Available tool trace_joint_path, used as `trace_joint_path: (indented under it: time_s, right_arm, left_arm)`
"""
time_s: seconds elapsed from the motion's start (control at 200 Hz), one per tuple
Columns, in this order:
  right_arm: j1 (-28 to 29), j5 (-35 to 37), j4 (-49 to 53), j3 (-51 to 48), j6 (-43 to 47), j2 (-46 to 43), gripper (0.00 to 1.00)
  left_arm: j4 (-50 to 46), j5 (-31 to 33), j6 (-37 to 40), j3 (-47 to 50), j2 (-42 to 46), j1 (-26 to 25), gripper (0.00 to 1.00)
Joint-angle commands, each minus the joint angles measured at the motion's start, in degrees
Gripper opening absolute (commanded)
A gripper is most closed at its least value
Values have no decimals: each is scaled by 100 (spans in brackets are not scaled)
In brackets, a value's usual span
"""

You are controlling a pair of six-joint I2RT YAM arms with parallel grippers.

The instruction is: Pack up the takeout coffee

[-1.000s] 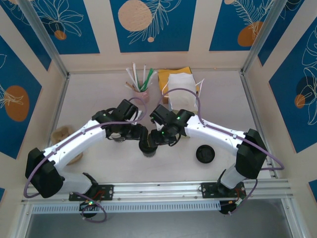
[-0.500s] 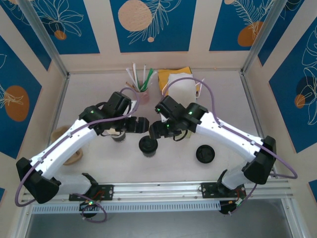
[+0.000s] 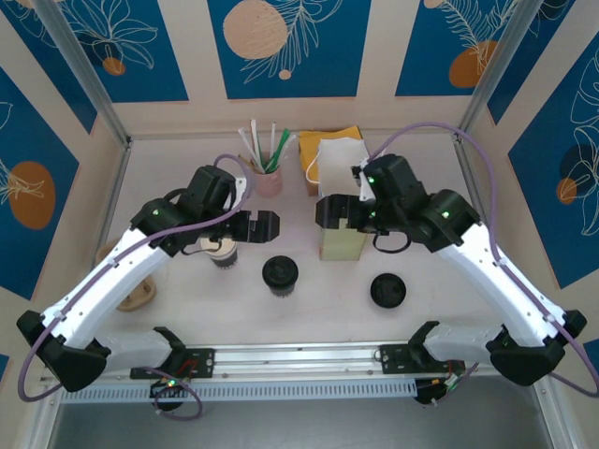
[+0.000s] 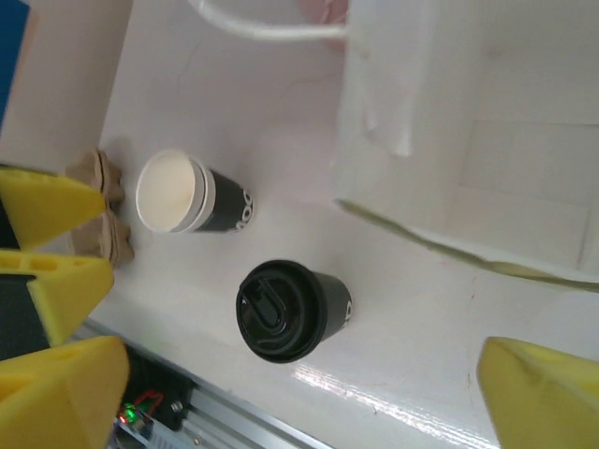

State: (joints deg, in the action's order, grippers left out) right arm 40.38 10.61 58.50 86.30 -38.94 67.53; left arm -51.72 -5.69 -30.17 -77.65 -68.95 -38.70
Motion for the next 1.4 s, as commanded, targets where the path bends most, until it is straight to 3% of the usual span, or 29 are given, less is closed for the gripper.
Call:
trace_joint_path:
  time_s: [0.0, 0.37, 0.76, 1.045, 1.396]
  right_arm:
    - [-278, 7, 275, 168, 77, -195, 99]
    - [-825, 56, 586, 311, -47, -236, 99]
    - [4, 288, 500, 942, -181, 470, 99]
    - [537, 145, 388, 1739, 246, 1413, 99]
    - [435, 361, 968, 2655, 708, 2243, 99]
  left_arm:
    - [-63, 161, 209, -207, 183, 120, 100]
    - [-335, 307, 455, -162, 529, 340, 100]
    - [-1105, 1174, 439, 176, 753, 1025, 100]
    - [-1310, 1411, 381, 712, 1108, 2230, 100]
    - [-1427, 1539, 457, 1125, 1292, 3410, 100]
